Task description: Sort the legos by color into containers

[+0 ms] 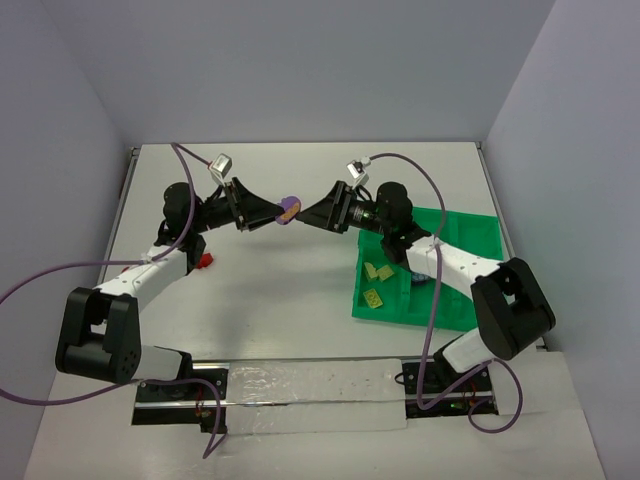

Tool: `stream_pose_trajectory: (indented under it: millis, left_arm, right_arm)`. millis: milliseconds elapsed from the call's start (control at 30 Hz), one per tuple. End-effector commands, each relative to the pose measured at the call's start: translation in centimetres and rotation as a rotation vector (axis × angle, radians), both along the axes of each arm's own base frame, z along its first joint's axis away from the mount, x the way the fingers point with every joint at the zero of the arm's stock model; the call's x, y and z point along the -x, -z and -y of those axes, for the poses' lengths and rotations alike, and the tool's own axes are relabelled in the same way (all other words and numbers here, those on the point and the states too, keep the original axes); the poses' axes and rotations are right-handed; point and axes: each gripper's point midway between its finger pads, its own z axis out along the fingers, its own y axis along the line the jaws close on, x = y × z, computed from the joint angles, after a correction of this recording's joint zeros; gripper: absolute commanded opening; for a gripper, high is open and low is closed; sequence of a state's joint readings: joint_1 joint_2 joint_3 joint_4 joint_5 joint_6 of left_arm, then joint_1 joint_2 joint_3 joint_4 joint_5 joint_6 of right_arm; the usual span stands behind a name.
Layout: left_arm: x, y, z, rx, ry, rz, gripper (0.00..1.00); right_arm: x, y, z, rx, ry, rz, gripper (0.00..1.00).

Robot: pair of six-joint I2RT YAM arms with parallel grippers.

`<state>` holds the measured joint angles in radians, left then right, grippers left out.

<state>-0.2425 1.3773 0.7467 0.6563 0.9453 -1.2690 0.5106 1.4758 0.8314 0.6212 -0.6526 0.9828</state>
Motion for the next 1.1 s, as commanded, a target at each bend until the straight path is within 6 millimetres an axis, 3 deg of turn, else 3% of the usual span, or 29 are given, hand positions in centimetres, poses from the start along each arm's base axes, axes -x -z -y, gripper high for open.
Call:
stream_pose_trajectory:
  millis: [0, 200, 833, 1067]
  left_arm:
    - [0.4, -1.9, 0.3, 0.012, 0.029, 0.088, 0.0]
    - [0.8, -2.0, 0.5, 0.016, 0.046, 0.095, 0.0]
    - [1.5, -1.7, 1.2, 0.001, 0.067, 0.098, 0.0]
    - [1.5, -1.3, 1.4, -0.019, 0.081, 0.092, 0.0]
  right_arm:
    - [0.9, -4.1, -0.6, -0.109, -0.069, 0.132, 0.71]
    - [0.6, -3.8, -0.8, -0.11, -0.076, 0.131, 0.69]
    - [0.9, -4.6, -1.3, -0.155, -0.117, 0.152, 0.49]
    - [1.1, -5.4, -1.6, -0.178, -0.155, 0.148, 0.27]
